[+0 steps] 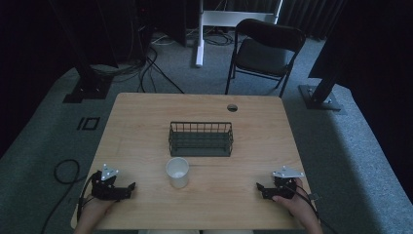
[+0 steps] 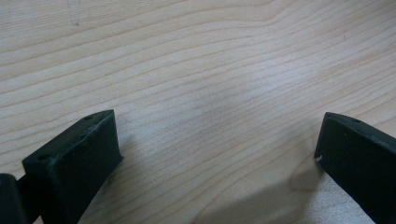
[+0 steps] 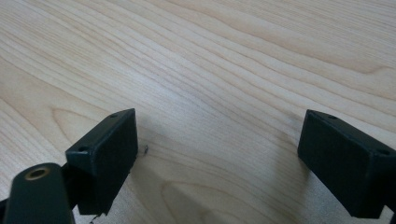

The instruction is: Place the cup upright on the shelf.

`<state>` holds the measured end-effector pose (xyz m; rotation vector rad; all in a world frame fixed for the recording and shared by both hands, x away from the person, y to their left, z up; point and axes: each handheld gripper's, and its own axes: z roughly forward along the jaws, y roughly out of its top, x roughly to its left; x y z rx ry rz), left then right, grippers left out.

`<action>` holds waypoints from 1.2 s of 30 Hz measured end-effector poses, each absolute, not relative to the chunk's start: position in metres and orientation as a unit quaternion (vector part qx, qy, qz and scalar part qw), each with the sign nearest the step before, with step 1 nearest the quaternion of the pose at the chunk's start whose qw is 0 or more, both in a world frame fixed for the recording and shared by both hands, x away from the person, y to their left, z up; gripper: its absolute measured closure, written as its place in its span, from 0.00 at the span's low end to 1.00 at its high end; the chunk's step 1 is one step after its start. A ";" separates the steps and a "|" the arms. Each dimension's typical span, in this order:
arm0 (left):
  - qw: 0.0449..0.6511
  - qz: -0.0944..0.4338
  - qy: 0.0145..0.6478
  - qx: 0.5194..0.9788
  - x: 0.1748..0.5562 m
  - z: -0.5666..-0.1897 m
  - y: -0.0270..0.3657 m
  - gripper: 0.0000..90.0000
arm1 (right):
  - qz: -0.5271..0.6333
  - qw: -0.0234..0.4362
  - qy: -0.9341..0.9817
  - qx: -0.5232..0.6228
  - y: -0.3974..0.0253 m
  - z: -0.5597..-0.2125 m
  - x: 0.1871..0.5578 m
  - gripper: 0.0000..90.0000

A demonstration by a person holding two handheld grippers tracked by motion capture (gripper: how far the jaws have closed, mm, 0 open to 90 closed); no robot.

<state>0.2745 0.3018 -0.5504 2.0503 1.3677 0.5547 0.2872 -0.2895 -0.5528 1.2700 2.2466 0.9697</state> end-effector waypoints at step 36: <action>0.303 0.209 0.516 0.774 0.275 -0.551 0.302 0.00 | 0.347 0.203 0.794 0.456 -0.286 -0.551 0.290 0.13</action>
